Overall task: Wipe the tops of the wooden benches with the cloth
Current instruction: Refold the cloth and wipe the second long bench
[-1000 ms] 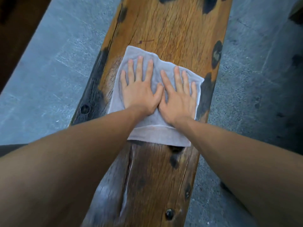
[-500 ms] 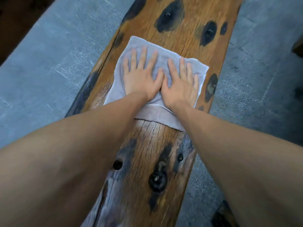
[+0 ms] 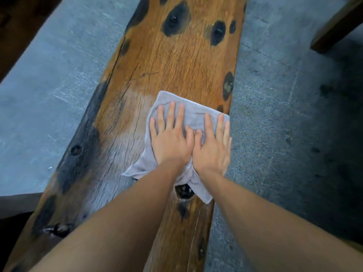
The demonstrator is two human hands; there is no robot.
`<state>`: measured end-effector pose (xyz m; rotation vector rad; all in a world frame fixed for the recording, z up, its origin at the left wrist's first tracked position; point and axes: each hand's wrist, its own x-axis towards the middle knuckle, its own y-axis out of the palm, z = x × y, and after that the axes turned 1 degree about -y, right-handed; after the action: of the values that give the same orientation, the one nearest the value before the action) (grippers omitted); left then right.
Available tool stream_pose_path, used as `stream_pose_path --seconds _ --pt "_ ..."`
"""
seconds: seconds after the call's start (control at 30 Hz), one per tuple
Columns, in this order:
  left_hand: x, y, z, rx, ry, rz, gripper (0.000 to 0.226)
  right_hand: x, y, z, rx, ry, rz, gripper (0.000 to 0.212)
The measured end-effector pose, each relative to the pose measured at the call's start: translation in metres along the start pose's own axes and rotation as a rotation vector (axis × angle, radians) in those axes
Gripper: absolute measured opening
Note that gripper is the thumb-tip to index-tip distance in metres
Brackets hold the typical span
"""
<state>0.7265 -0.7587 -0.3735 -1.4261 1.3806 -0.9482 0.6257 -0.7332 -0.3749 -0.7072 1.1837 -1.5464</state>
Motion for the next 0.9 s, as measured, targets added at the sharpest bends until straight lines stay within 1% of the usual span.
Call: stream_pose_path --seconds 0.13,0.23,0.4,0.5,0.67,0.77,0.9 --pt "0.020 0.000 -0.001 0.020 0.038 0.008 0.067 0.011 -0.001 0.004 -0.047 0.018 0.021 0.057" --pt "0.051 -0.002 -0.009 0.025 0.062 0.018 0.068 0.040 -0.005 0.009 -0.065 0.019 0.026 0.058" --pt "0.122 0.000 -0.031 0.061 0.015 0.014 0.068 0.124 -0.010 0.017 -0.120 -0.049 0.062 0.061" --pt "0.171 0.003 -0.045 0.074 -0.018 0.005 0.068 0.181 -0.013 0.023 -0.136 -0.082 0.049 0.060" --pt "0.263 0.007 -0.072 0.070 -0.025 -0.016 0.069 0.272 -0.019 0.038 -0.134 -0.090 0.054 0.058" --pt "0.274 0.007 -0.074 0.069 -0.019 -0.003 0.068 0.285 -0.021 0.042 -0.170 -0.104 0.065 0.058" --pt "0.249 -0.002 -0.062 0.036 0.044 0.030 0.064 0.273 -0.026 0.045 -0.196 -0.124 0.084 0.062"
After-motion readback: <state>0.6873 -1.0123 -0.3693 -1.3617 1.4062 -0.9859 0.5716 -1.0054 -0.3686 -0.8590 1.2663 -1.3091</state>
